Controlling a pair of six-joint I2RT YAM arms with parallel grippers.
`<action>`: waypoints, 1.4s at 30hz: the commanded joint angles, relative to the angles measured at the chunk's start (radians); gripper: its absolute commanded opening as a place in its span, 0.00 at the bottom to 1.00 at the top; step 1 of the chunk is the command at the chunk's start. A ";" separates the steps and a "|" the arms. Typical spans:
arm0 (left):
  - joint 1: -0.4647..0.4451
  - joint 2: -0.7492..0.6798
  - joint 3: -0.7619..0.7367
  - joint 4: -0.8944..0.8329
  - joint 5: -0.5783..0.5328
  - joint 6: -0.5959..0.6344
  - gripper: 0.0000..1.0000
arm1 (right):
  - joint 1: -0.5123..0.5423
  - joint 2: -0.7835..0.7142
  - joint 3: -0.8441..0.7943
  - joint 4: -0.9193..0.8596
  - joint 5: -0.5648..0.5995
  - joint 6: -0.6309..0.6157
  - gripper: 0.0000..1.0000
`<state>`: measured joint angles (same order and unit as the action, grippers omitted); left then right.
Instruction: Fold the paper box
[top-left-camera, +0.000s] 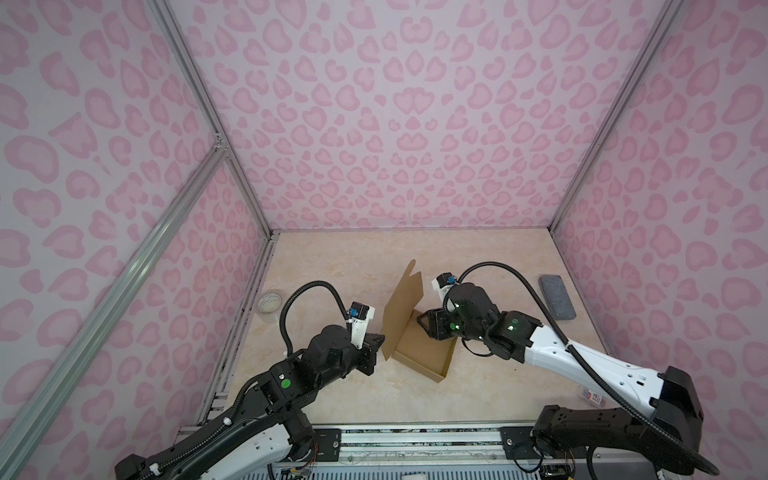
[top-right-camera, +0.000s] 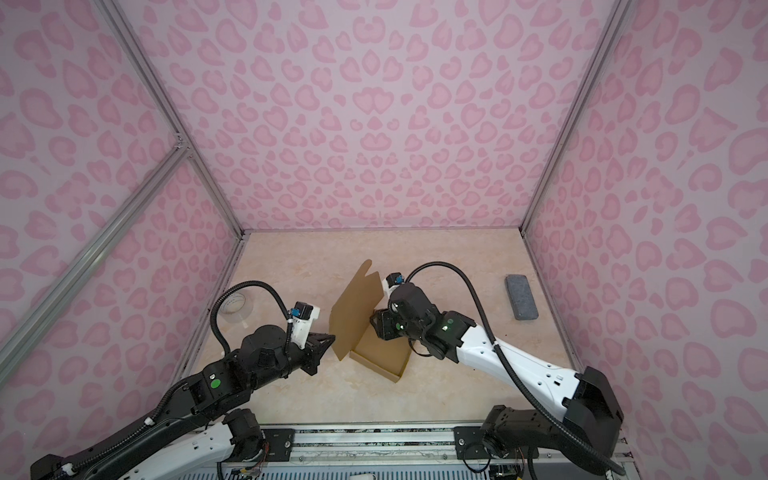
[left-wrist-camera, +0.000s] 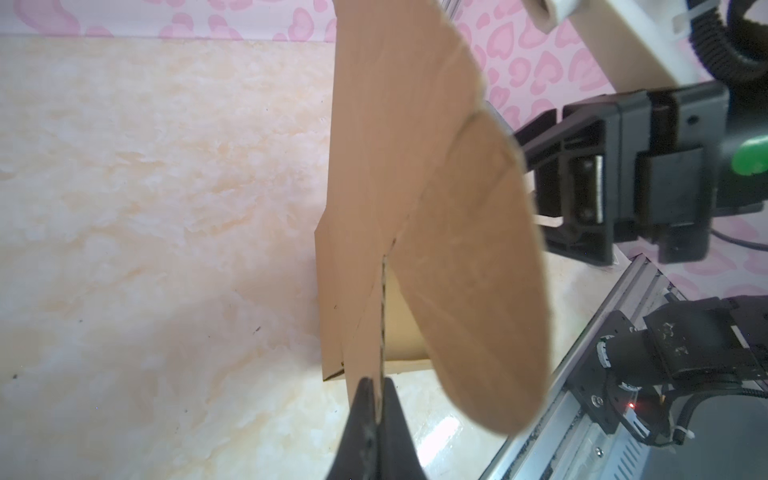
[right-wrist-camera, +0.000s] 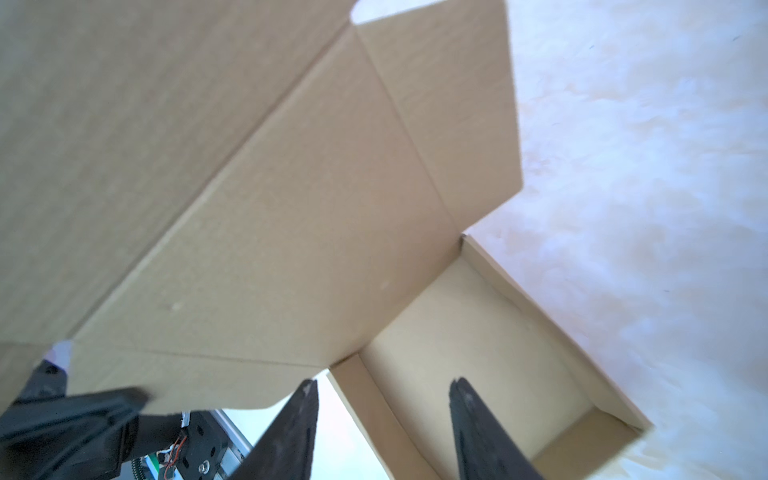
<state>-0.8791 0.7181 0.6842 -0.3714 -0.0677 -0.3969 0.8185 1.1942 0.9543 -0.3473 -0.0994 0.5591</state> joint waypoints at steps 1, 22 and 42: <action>0.001 0.023 0.098 -0.080 0.014 0.081 0.04 | -0.061 -0.122 -0.048 -0.015 0.031 -0.095 0.55; 0.132 0.024 0.422 -0.462 0.579 0.434 0.04 | -0.307 -0.532 -0.302 0.426 -0.571 -0.191 0.58; 0.120 -0.008 0.456 -0.525 0.459 0.458 0.05 | -0.263 -0.503 -0.271 0.350 -0.476 -0.278 0.56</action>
<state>-0.7593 0.7113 1.1404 -0.8955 0.3931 0.0498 0.5552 0.6800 0.6811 -0.0124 -0.5758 0.2951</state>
